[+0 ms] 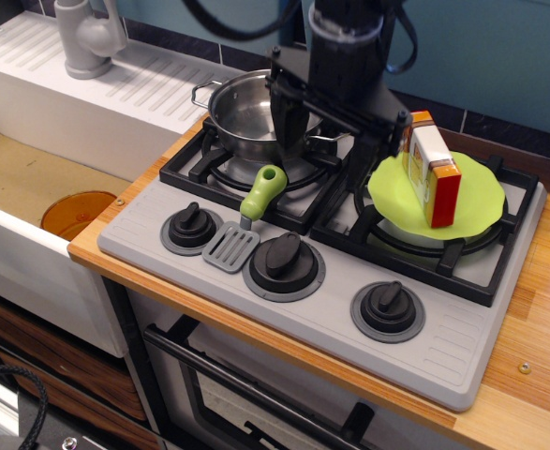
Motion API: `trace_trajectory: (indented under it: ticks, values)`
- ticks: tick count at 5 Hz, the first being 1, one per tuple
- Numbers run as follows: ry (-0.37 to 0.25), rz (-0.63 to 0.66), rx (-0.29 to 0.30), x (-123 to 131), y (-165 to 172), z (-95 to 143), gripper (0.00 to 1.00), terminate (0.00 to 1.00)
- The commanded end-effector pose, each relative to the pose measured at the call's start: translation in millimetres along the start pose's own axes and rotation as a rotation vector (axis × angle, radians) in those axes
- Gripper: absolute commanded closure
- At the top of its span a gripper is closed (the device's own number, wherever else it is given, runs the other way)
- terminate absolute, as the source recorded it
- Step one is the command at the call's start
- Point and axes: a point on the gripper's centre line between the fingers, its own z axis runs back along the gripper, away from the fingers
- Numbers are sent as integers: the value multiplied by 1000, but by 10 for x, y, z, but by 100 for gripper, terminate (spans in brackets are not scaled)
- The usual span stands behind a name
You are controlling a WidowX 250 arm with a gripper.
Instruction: Put crackerbox on plate and spatula in pot or pan on stove
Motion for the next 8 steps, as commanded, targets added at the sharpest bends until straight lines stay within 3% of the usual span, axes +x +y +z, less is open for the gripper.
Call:
trace_trajectory:
  ticks: [1,4,7,8]
  values:
    - [-109,67,56,-43,235,103,0,0]
    - [-190,79,65,-170,475,-130,0,0]
    - [-218,110,28,-171,448,-574,0,0]
    - [-187,130,36,-147,393,-591,100,0]
